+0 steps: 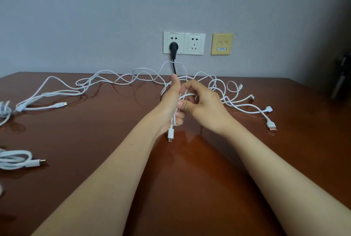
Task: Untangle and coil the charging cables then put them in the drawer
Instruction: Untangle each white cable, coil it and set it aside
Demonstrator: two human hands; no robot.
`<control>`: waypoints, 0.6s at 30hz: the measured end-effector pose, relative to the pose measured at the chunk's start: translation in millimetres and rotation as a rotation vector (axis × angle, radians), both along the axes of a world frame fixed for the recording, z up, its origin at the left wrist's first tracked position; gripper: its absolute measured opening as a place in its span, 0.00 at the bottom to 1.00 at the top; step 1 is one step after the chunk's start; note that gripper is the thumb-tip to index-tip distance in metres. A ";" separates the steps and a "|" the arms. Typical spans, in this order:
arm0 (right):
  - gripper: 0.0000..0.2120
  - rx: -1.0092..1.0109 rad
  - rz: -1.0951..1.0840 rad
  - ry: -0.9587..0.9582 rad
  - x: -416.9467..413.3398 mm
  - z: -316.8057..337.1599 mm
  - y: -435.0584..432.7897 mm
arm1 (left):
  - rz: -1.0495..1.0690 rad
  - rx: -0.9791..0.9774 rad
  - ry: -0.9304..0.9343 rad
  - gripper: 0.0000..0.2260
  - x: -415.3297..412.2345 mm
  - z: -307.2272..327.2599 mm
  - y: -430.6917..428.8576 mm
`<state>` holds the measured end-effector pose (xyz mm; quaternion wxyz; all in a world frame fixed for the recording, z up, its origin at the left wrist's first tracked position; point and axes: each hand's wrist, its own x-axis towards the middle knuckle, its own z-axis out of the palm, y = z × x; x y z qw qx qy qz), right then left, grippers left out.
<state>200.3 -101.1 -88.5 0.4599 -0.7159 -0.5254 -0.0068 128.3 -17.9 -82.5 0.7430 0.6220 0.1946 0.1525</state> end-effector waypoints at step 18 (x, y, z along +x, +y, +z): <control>0.15 0.015 -0.079 0.455 25.0 15.9 -14.0 | -0.223 0.295 0.006 0.15 -1.5 -9.7 -2.8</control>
